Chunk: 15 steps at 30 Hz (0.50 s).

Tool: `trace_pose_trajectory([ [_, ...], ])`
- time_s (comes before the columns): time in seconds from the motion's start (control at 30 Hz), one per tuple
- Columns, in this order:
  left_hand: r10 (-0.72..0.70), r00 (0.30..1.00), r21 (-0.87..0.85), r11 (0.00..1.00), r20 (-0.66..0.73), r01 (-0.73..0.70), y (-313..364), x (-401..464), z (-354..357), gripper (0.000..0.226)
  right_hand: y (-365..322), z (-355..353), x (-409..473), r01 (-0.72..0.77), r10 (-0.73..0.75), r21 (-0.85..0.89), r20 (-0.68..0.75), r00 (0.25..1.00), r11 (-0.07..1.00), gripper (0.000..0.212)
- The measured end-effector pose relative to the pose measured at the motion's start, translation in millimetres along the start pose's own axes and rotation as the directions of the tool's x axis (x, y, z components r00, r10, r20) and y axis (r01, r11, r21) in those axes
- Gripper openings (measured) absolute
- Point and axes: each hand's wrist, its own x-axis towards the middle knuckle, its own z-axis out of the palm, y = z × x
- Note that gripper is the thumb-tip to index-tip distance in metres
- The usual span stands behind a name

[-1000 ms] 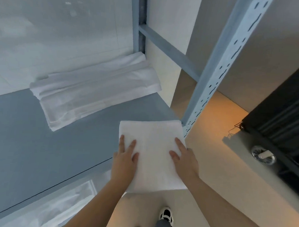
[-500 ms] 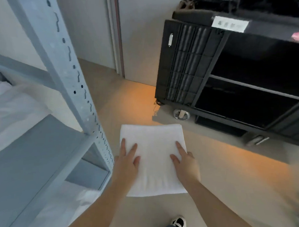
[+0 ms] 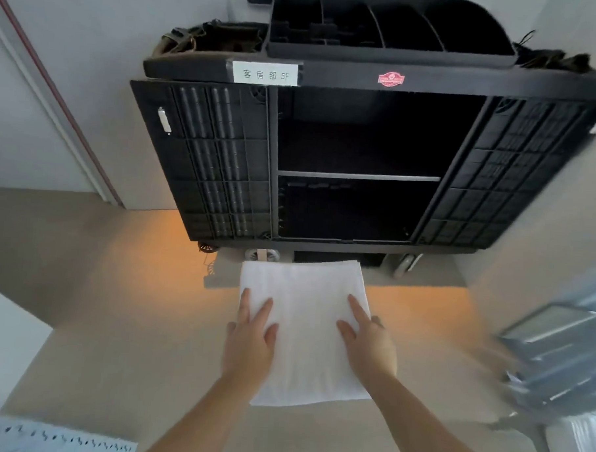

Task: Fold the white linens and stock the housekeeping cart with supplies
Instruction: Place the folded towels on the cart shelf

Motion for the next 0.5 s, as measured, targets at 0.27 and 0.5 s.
trace_pose_trajectory([
  [0.27,0.098,0.995,-0.015,0.995,0.016,-0.097,69,107,50,0.045,31,-40,105,-0.085,0.087,0.029,-0.072,0.994,0.996,0.053],
  [0.5,0.169,0.985,-0.06,0.984,0.037,-0.167,108,241,90,0.045,30,-59,239,-0.11,0.111,0.015,-0.12,0.987,0.994,0.053],
])
